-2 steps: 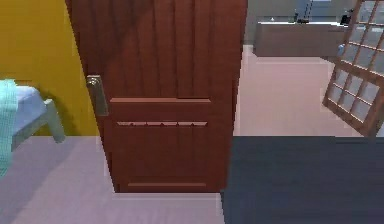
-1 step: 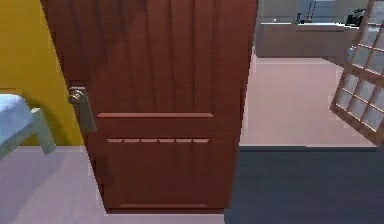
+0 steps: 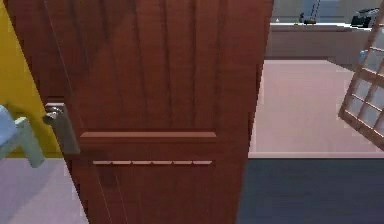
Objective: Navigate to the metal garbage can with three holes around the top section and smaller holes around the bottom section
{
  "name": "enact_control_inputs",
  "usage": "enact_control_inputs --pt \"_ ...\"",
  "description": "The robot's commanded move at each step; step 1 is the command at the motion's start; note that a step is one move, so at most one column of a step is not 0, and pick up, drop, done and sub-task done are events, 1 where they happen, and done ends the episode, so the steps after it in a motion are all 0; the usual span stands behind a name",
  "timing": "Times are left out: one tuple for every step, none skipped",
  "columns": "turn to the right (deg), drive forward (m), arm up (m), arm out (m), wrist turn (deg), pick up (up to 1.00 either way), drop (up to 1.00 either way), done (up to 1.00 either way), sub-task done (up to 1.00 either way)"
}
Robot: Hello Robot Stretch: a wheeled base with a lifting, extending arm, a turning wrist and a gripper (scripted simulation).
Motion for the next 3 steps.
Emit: enact_control_inputs --pt "-45.0 0.0 0.0 0.0 0.0 0.0 0.0 0.0 0.0" --pt "-45.0 0.0 0.0 0.0 0.0 0.0 0.0 0.0 0.0" --pt "-27.0 0.0 0.0 0.0 0.0 0.0 0.0 0.0 0.0"
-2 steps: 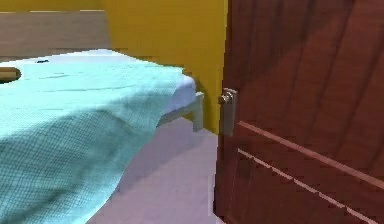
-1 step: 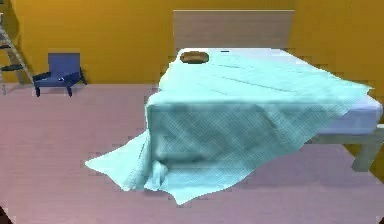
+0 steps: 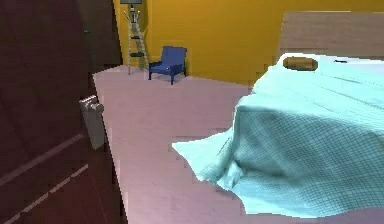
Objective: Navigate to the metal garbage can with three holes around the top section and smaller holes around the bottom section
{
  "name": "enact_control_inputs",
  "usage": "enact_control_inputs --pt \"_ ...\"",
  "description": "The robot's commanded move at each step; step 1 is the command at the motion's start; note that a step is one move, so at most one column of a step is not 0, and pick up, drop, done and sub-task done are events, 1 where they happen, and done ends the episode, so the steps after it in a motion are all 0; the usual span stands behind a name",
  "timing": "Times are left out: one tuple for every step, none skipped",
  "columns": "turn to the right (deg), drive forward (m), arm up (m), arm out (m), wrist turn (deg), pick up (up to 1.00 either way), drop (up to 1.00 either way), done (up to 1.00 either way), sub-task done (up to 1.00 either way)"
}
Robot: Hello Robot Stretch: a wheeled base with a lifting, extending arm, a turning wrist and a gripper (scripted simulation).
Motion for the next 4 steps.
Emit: enact_control_inputs --pt "0.0 0.5 0.0 0.0 0.0 0.0 0.0 0.0 0.0" --pt "-12.0 0.0 0.0 0.0 0.0 0.0 0.0 0.0 0.0" --pt "0.0 0.75 0.0 0.0 0.0 0.0 0.0 0.0 0.0" --pt "-45.0 0.0 0.0 0.0 0.0 0.0 0.0 0.0 0.0"
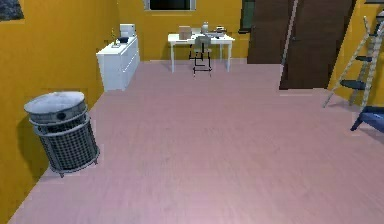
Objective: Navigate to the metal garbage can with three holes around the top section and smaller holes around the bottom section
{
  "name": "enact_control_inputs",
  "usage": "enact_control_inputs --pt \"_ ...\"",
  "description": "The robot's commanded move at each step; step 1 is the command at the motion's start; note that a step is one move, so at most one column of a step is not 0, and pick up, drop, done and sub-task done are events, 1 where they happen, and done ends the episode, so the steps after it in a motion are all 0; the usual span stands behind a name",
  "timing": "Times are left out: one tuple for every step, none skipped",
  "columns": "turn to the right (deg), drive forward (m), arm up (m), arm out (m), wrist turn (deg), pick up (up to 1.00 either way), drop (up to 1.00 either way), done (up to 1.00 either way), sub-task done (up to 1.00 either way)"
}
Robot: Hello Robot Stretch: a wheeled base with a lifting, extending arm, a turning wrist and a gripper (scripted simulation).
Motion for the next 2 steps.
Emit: enact_control_inputs --pt "-21.0 0.0 0.0 0.0 0.0 0.0 0.0 0.0 0.0" --pt "0.0 0.35 0.0 0.0 0.0 0.0 0.0 0.0 0.0"
